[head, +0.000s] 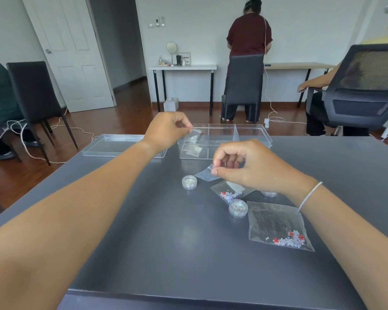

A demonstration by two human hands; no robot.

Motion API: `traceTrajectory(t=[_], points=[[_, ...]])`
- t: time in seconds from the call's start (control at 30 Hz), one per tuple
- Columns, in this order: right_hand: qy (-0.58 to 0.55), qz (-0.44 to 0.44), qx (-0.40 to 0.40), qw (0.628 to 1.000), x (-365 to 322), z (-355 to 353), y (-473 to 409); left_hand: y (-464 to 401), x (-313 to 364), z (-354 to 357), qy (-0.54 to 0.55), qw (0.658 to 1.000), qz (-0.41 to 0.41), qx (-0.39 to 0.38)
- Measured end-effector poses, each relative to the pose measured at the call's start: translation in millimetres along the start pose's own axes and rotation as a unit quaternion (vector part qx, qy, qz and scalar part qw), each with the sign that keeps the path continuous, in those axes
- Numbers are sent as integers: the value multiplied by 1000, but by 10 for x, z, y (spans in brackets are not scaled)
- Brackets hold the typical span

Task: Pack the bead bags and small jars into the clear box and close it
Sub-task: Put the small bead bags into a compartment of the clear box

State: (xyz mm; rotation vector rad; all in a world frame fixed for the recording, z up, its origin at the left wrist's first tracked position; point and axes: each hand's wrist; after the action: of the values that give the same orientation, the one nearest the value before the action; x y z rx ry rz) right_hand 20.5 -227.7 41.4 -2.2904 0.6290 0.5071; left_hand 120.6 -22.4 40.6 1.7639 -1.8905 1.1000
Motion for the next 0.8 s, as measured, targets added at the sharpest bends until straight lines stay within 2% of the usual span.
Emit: traceTrajectory(t=[0.13,0.37,0.63,0.8], points=[[3,2,-1,1000,6,6,-3,26,-35,-13,-12,999,-9,-47],[-5,11,-7,1000,24,15,7,136,-87,-66,-29,996,-25,-75],[13,23,10,1000,58,9,11,379,-176,-102,40,999,23,12],[17,19,67,997,107,20,-42,702,-166,-247,64,994,25,-79]])
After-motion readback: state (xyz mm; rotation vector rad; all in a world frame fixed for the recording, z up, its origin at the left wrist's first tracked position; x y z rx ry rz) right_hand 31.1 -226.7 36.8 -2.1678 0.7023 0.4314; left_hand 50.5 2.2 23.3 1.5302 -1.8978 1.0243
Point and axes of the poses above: each hand's wrist, its own y-axis away from the middle knuckle, its own z-axis out of the palm, x = y × z, and after that the axes turned 15 degrees about -z, right-handed
